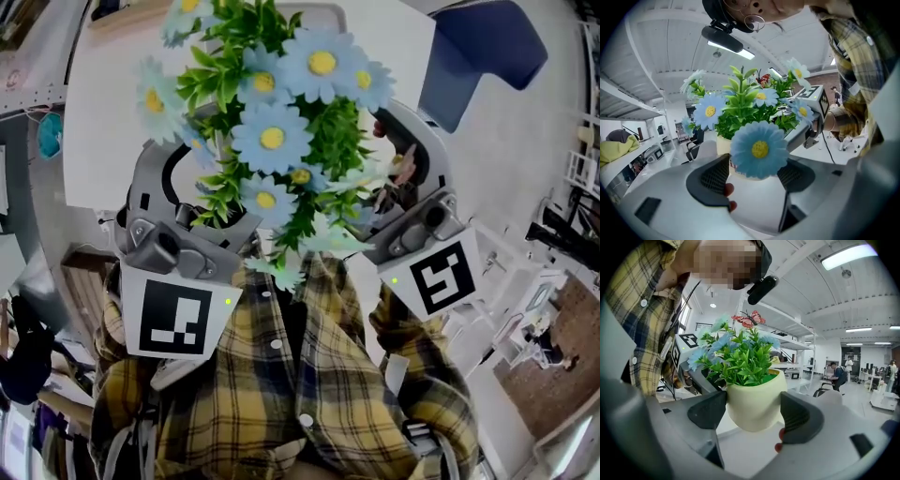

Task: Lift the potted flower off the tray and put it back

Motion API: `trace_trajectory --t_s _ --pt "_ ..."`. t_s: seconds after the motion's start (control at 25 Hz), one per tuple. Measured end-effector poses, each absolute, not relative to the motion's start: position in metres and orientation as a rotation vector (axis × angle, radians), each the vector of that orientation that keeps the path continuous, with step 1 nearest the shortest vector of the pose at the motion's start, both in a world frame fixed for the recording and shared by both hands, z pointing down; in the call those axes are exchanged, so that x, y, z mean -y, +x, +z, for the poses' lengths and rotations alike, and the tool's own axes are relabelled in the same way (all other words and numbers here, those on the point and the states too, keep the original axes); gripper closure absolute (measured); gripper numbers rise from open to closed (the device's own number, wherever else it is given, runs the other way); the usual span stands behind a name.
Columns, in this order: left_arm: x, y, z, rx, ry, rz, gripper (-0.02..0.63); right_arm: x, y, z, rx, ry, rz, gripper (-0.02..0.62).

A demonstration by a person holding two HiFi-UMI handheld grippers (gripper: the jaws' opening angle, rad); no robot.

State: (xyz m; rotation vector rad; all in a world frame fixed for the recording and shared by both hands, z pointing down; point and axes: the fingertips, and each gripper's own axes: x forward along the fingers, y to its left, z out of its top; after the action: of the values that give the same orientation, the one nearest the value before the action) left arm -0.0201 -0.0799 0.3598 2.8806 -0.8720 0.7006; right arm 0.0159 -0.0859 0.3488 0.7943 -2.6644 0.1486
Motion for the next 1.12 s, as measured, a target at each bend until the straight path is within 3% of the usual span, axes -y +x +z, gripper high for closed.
trace_trajectory --t_s 1.12 --pt "0.0740 -0.0206 0.3593 0.812 2.829 0.745 0.291 0.0790 0.0148 0.3489 2.663 0.796 0.232 0.244"
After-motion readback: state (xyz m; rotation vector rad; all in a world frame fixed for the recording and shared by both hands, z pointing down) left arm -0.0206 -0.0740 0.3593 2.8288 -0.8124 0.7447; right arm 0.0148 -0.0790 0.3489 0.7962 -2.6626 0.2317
